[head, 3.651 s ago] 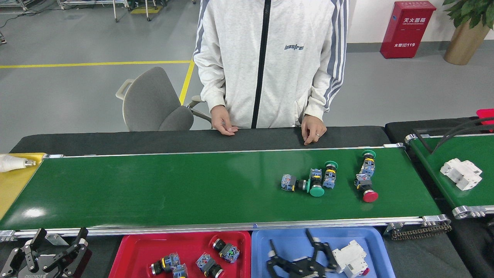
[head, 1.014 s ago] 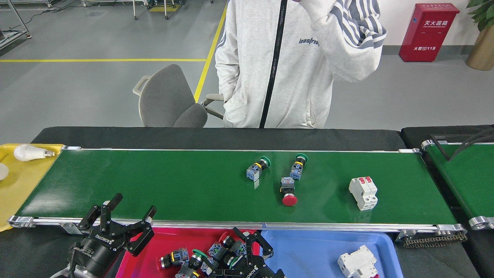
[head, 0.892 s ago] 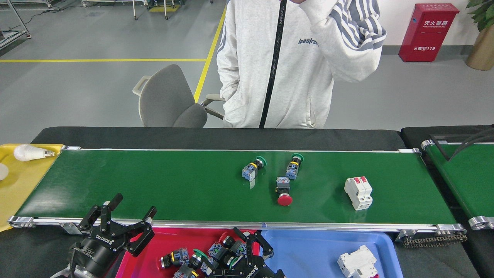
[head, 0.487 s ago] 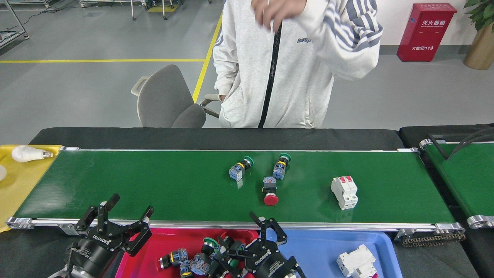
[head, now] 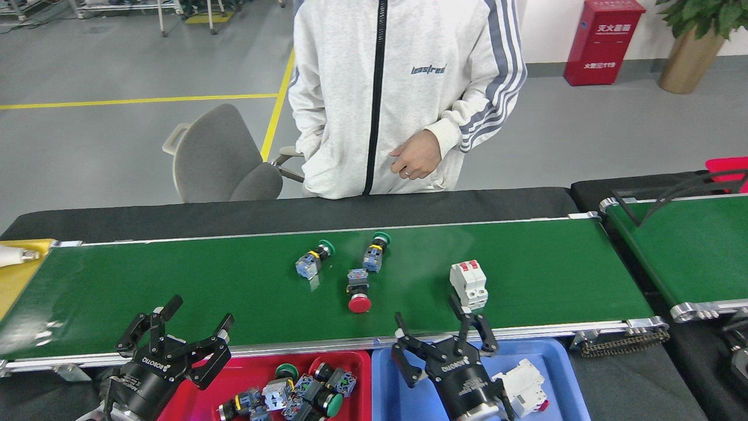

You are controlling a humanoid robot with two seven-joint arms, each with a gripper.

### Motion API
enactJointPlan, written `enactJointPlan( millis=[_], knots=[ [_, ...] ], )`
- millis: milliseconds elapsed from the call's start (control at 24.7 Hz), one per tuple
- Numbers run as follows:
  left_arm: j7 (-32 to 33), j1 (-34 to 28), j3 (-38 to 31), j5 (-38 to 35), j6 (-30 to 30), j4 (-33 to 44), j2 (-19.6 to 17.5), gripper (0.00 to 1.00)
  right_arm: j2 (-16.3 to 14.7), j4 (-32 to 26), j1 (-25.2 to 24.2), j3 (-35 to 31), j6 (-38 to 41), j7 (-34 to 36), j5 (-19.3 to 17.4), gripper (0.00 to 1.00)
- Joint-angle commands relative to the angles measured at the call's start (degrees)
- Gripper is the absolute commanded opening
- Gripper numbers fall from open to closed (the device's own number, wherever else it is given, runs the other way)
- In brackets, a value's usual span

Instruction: Pick switch part from conveyor to tray

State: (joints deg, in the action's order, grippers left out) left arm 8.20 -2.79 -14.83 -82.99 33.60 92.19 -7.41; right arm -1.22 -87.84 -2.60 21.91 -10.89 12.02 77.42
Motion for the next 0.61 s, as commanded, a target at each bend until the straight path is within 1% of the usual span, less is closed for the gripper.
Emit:
enactJointPlan(
  millis=[0, 41, 81, 162, 243, 284, 406, 487, 527, 568],
  knots=[
    [0.8, 0.7, 0.0, -0.1, -0.1, -1.0, -1.9, 1.0, -1.0, -0.8, -1.3, -1.7, -0.2, 1.3, -0.1, 1.0],
    [0.9, 1.4, 0.2, -0.2, -0.1, -2.4, -3.0, 1.0, -1.6, -0.3, -1.4, -1.8, -0.3, 1.2, -0.1, 1.0],
    [1.0, 2.3, 0.5, -0.2, -0.2, -3.8, -3.2, 1.0, -1.6, 0.3, -0.9, -1.8, -0.3, 1.0, -0.2, 1.0],
    [1.0, 6.3, 2.8, -0.2, -0.7, -7.0, -3.4, 1.0, -1.1, 1.8, 1.0, -1.5, -0.3, 0.9, -0.1, 1.0],
    [1.2, 11.8, 4.8, -0.3, -1.5, -12.9, -3.7, 1.0, 0.4, 3.2, 4.0, 0.2, -0.1, 0.1, 0.3, 1.0],
    [1.3, 14.2, 5.3, -1.1, -2.1, -16.2, -3.7, 1.0, 1.3, 4.1, 5.9, 2.0, 0.2, -1.0, 0.4, 1.0],
    [1.0, 20.5, 5.4, -3.8, -4.8, -24.8, -3.7, 1.0, 2.3, 9.6, 14.2, 7.8, 0.2, -8.5, 0.1, 1.0],
    [0.9, 22.5, 5.5, -3.9, -5.7, -27.5, -3.7, 1.0, 4.4, 13.7, 18.0, 9.1, 0.3, -11.1, -0.1, 1.0],
    [0.9, 23.1, 5.6, -3.9, -5.7, -28.5, -3.8, 1.0, 6.2, 16.3, 20.0, 9.2, 0.3, -11.4, -0.1, 1.0],
    [0.9, 23.1, 5.6, -3.9, -5.7, -28.7, -3.9, 1.0, 7.3, 18.1, 21.3, 9.4, 0.3, -11.7, -0.1, 1.0]
  ],
)
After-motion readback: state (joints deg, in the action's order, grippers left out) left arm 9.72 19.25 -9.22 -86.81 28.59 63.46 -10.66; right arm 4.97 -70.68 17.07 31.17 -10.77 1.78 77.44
